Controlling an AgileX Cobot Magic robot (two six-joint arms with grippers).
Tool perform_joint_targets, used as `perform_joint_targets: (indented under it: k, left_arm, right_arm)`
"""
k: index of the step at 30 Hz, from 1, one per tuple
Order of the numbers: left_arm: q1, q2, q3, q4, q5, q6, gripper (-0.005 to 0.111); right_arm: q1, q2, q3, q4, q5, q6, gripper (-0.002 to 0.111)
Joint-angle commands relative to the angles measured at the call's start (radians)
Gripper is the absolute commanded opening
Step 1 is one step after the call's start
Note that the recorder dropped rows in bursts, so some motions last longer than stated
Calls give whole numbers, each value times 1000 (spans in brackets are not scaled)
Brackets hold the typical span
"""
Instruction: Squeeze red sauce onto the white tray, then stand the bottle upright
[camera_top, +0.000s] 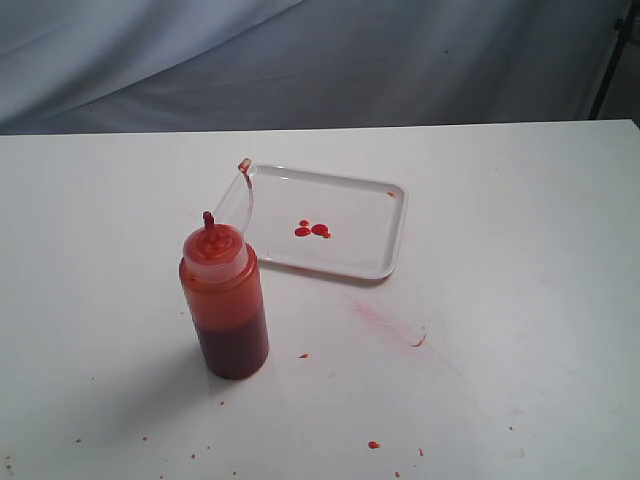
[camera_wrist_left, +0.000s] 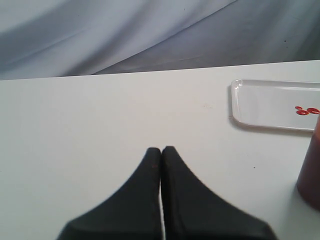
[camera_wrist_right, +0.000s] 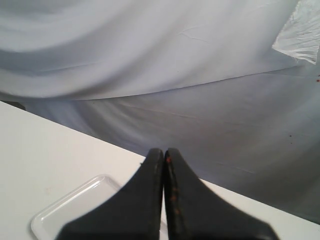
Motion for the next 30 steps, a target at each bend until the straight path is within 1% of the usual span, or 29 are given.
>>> perform_joint_targets:
  k: [1,23,30]
  left_arm:
    - [2,-5,5,4,-15,5,0]
    - [2,-5,5,4,-15,5,0]
    - [2,-5,5,4,-15,5,0]
  right_arm:
    - [-8,-5,5,6,-9,6,0]
    - [-8,-15,5,5,-9,6,0]
    - [-8,-177,5,5,-9,6,0]
